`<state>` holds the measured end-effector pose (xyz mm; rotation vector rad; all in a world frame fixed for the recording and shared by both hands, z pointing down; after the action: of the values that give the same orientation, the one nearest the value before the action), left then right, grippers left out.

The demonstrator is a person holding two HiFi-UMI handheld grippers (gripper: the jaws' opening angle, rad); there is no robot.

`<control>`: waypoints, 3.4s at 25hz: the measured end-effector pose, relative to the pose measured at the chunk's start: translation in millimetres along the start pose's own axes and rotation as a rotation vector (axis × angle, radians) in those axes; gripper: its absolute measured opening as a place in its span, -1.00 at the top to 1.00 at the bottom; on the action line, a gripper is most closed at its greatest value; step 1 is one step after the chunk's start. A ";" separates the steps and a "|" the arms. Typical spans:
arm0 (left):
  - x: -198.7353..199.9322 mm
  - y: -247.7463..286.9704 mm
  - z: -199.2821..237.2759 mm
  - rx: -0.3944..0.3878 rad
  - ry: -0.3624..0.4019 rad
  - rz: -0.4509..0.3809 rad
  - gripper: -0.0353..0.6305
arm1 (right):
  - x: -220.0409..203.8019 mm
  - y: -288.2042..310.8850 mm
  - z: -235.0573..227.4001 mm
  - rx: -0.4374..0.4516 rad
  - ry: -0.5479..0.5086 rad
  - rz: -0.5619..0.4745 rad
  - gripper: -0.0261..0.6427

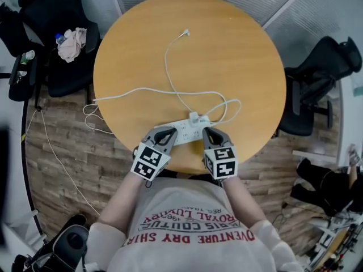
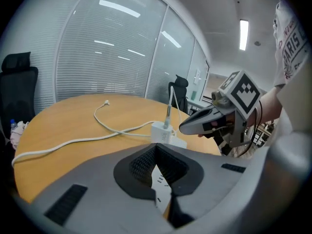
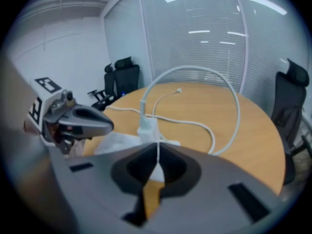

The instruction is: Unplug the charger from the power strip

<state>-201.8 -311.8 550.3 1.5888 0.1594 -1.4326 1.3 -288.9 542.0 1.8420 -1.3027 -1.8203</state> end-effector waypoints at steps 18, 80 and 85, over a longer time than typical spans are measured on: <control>-24.7 44.5 -7.3 -0.054 0.110 0.274 0.79 | 1.5 39.0 15.6 0.012 0.049 0.090 0.33; 131.1 -81.4 -3.1 0.253 -0.048 -0.309 0.79 | 126.4 -76.5 13.8 0.145 -0.146 -0.345 0.46; 152.9 -114.4 -6.8 0.307 -0.048 -0.442 0.79 | 136.1 -92.5 15.6 0.180 -0.152 -0.457 0.46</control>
<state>-224.6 -318.6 360.8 1.8412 0.2870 -1.9065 1.5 -326.8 381.1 2.2884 -1.1984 -2.1631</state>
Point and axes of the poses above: the fingertips, and each gripper's own axes: y forward along the fingers, z to its left, x out of its top, the point moved 10 cm from there along -y, backward along the fingers, and after that the axes turned 7 degrees about x, right-handed, at the moved point
